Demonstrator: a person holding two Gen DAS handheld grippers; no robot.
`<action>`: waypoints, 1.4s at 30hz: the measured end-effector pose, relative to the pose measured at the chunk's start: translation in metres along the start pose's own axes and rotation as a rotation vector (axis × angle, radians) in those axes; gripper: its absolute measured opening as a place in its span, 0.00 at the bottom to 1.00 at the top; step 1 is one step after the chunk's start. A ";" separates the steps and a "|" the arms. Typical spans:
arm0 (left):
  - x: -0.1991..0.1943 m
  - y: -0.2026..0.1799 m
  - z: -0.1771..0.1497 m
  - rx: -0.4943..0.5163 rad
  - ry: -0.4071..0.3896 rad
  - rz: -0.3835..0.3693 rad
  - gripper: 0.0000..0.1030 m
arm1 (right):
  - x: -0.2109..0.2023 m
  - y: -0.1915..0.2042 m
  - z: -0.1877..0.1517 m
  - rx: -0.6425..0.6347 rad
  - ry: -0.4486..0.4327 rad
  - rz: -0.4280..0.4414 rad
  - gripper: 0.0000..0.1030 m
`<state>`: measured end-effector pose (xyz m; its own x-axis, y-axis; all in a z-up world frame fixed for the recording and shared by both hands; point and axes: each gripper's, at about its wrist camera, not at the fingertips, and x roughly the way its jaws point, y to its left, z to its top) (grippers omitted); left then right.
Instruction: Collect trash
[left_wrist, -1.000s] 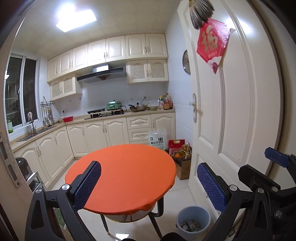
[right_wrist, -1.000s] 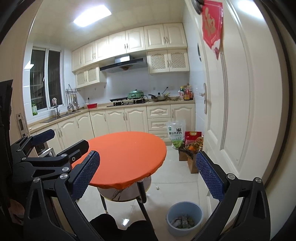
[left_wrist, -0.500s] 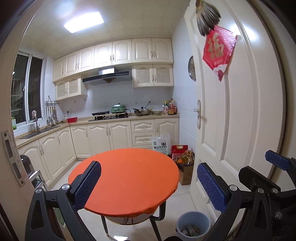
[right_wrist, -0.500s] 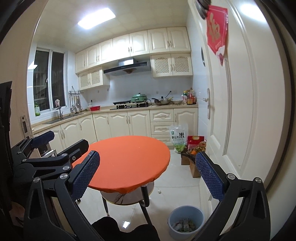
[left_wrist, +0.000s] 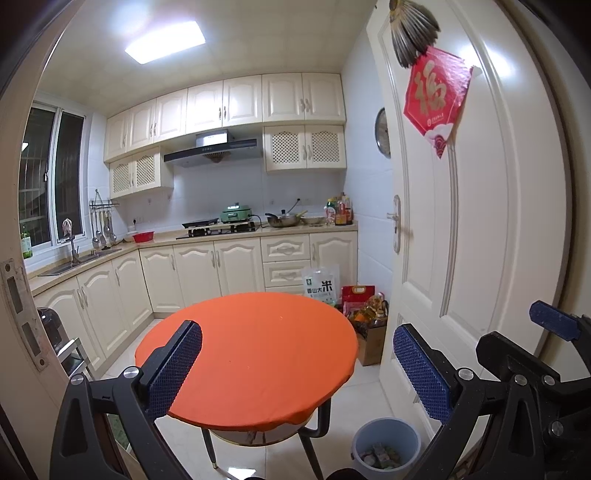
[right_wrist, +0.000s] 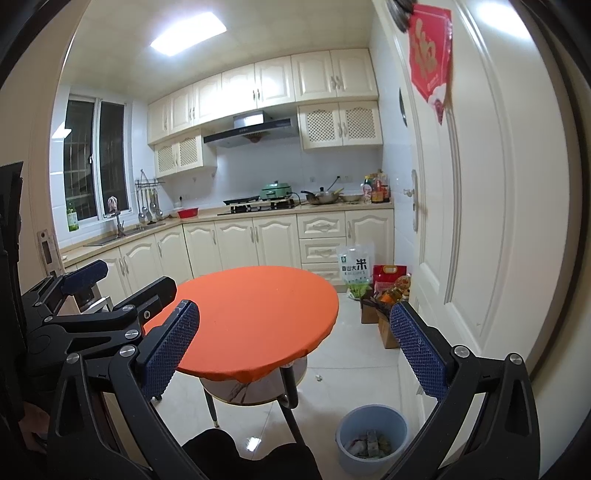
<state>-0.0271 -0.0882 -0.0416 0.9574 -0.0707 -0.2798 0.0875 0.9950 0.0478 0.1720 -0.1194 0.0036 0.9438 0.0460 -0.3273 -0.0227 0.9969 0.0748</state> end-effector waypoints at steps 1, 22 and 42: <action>-0.001 0.001 -0.002 0.000 -0.001 0.001 0.99 | 0.000 0.001 0.000 -0.001 0.000 -0.001 1.00; 0.002 0.018 -0.006 0.006 -0.012 -0.005 0.99 | 0.005 0.002 -0.004 0.012 0.015 0.005 1.00; 0.005 0.027 -0.008 0.015 -0.011 -0.011 0.99 | 0.004 0.003 -0.004 0.013 0.017 0.003 1.00</action>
<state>-0.0224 -0.0606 -0.0487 0.9594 -0.0829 -0.2696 0.1024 0.9930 0.0591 0.1745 -0.1164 -0.0018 0.9381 0.0499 -0.3427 -0.0208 0.9959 0.0882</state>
